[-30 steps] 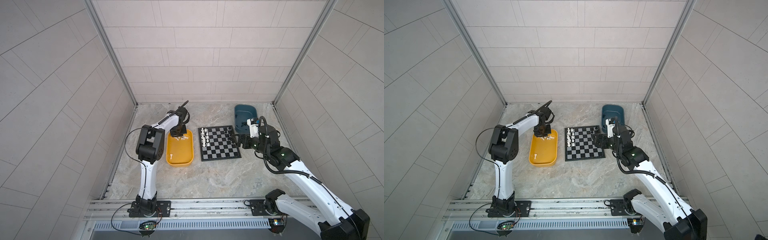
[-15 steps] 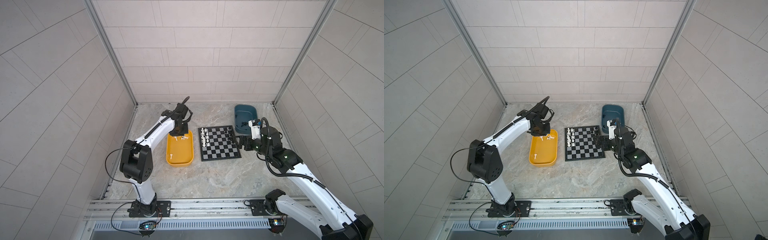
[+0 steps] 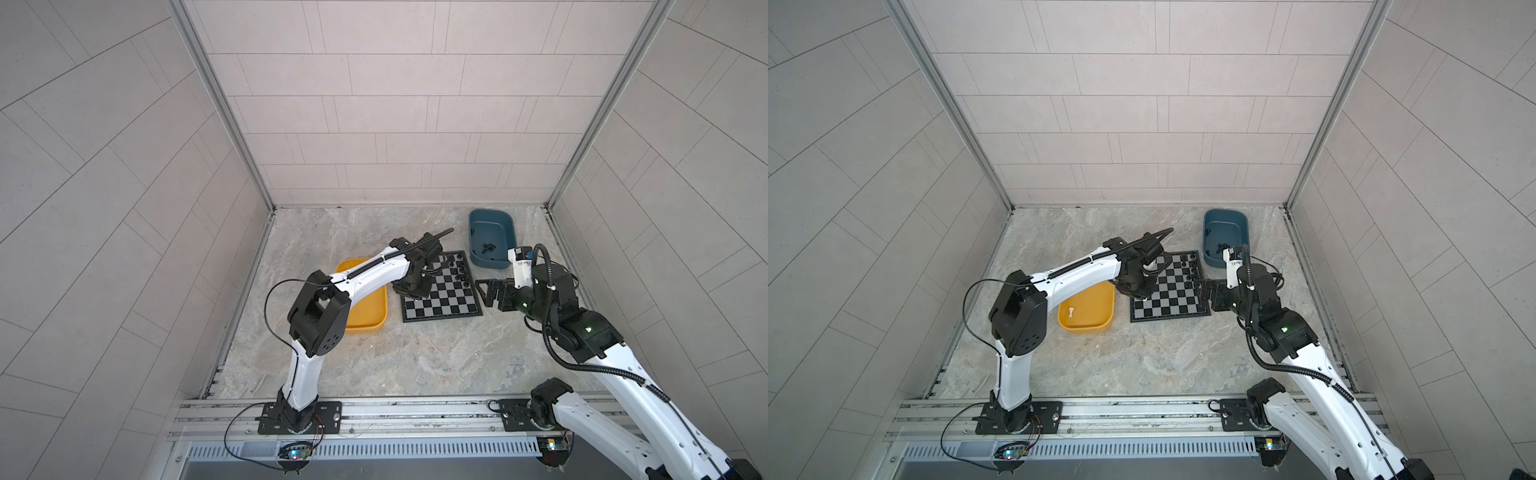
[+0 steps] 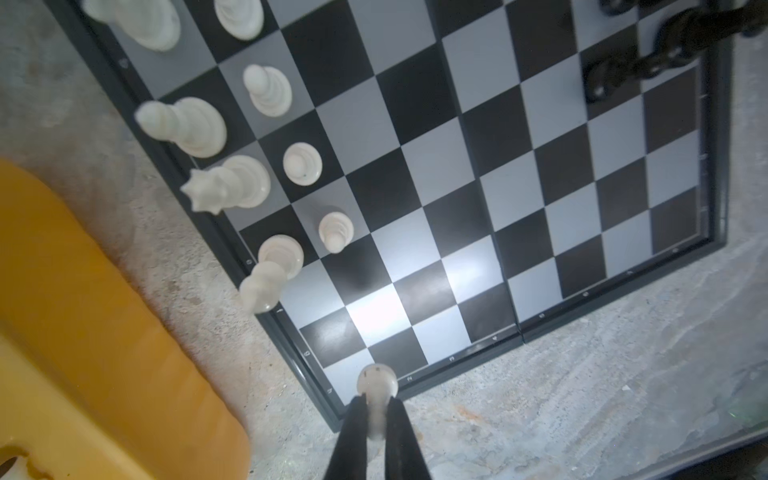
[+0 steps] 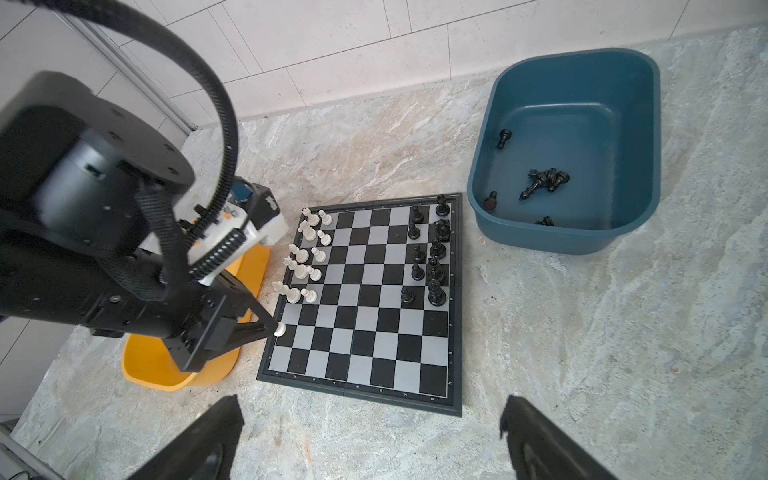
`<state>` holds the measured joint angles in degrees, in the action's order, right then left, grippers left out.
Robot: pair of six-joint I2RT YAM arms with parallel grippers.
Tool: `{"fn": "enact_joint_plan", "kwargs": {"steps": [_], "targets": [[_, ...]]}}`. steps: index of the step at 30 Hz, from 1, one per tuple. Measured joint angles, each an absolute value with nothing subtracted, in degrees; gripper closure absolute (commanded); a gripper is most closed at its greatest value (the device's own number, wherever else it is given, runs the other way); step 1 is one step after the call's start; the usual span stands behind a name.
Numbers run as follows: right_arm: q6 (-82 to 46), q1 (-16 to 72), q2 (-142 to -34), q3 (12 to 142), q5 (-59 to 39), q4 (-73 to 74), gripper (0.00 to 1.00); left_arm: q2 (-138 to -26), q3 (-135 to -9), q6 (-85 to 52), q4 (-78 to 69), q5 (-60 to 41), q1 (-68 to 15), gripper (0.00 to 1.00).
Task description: Set up the chess pieces on the board
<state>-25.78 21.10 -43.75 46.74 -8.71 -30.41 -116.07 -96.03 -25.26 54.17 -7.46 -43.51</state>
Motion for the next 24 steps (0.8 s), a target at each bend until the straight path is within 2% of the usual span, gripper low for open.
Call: {"fn": "enact_joint_plan", "kwargs": {"steps": [15,20,24], "targets": [[-25.7,21.1,-43.0,46.4,-8.8,-31.6,0.01,-123.0,-101.0,-26.1,53.7,-6.0,-43.5,0.99],[-25.7,21.1,-42.9,46.4,-8.7,-31.6,0.01,-123.5,-101.1,-26.2,53.9,-5.3,-43.5,0.85],[-25.7,20.9,-42.6,46.4,-8.7,-31.6,0.01,-123.7,-101.1,-26.5,53.8,-4.8,-43.5,0.83]]}}
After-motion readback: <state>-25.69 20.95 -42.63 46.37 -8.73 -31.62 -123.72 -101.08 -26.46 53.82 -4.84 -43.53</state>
